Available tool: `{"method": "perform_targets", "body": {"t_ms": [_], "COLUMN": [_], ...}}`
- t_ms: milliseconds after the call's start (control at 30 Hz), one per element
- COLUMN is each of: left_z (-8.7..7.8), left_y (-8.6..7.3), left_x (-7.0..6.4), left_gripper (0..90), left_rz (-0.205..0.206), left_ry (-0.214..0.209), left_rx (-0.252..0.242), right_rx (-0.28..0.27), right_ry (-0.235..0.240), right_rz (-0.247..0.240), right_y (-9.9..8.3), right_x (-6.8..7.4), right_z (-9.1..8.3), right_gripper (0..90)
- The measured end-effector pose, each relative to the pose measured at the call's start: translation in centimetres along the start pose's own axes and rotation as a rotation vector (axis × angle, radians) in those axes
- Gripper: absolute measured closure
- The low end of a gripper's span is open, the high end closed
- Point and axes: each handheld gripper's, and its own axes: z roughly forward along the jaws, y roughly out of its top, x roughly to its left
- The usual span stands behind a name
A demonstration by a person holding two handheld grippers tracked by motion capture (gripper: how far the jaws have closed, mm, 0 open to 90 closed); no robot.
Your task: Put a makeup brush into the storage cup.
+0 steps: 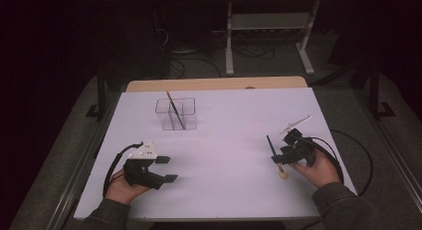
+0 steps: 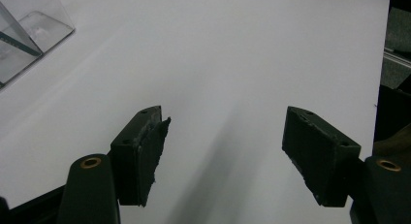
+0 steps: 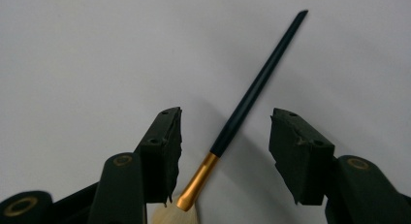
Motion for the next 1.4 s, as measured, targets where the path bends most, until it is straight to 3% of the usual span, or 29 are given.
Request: {"method": "perform_targets", "body": {"t_ms": [733,1133,1400], "left_z": [0.2,0.2,0.1], "left_y": [0.1,0.1,0.2], "left_x": [0.0,0.0,0.0], "left_gripper": [31.0,30.9,30.9], "left_rz": [0.001,0.0,0.005], "left_ry": [-0.009,-0.01,-0.01], "left_rx": [0.004,-0.001,-0.002], "right_rx": [0.07,0.101,0.109], "right_ry": [-0.02,-0.1,-0.075], "right_rz": [0.007,-0.021,-0.02], "right_y": [-0.5,-0.2,0.0], "right_x": [0.2,0.7,0.3], "right_z": [1.0,1.2,1.2], "right_gripper": [66.7,81.4,83.1]}}
